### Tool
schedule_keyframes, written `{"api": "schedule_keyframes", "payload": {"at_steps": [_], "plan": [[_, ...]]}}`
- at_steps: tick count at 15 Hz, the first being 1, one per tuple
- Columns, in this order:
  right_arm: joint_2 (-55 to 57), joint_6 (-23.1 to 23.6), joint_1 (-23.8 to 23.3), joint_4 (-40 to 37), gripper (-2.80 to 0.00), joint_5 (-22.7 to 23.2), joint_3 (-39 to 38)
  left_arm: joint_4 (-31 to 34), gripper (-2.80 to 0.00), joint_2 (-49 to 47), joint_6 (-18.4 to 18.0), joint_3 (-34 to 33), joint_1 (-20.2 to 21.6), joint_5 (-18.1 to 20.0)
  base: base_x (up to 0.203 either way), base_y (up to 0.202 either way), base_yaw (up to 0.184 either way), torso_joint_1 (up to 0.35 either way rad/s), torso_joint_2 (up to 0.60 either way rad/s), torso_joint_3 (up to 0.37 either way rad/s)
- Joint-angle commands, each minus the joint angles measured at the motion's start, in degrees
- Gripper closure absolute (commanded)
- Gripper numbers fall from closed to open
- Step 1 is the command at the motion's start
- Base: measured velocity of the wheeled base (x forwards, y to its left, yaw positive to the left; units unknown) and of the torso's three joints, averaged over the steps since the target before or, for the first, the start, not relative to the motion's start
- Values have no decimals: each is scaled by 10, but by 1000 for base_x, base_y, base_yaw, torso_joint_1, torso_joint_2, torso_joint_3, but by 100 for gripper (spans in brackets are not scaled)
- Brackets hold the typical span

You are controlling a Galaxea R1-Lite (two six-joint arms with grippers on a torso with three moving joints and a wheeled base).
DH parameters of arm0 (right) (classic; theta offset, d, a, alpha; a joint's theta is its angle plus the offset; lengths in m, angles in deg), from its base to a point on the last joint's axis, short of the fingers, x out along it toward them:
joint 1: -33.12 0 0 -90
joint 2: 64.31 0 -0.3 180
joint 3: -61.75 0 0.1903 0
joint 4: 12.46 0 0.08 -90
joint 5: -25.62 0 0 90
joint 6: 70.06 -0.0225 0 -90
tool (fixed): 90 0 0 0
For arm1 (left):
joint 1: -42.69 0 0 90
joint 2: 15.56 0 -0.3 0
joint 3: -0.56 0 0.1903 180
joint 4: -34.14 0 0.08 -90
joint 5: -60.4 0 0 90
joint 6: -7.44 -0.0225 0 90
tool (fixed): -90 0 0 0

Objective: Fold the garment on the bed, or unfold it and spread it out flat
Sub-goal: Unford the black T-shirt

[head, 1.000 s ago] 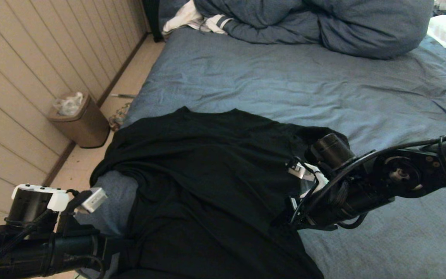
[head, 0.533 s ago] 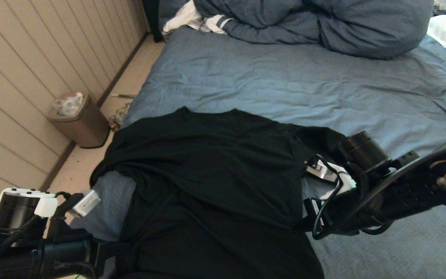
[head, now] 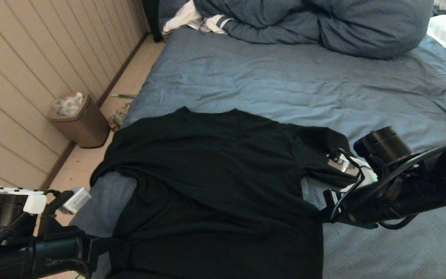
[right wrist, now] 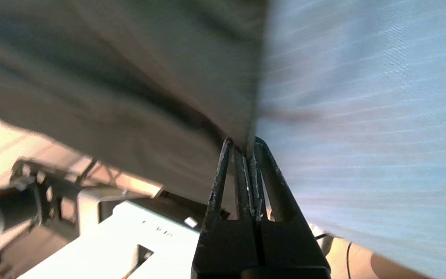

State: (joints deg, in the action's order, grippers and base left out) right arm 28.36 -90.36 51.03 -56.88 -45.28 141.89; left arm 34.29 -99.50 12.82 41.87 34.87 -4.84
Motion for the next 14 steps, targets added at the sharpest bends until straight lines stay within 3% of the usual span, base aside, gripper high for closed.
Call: {"api": "schedule_keyframes", "payload": {"at_steps": [1,6,10,14], "plan": [[1,9,-24,-1,0,2,-5,8,0,1,-8,-8,11,0,0,0,0,0,0,0],[8,11,-26,3,0,2,-15,34,0,13,-13,-15,10,4,0,0,0,0,0,0],[8,36,-69,3,0,3,-7,34,0,22,-22,-42,10,4,0,0,0,0,0,0],[12,38,-77,5,0,2,-4,33,0,25,-36,-72,10,6,0,0,0,0,0,0]]}}
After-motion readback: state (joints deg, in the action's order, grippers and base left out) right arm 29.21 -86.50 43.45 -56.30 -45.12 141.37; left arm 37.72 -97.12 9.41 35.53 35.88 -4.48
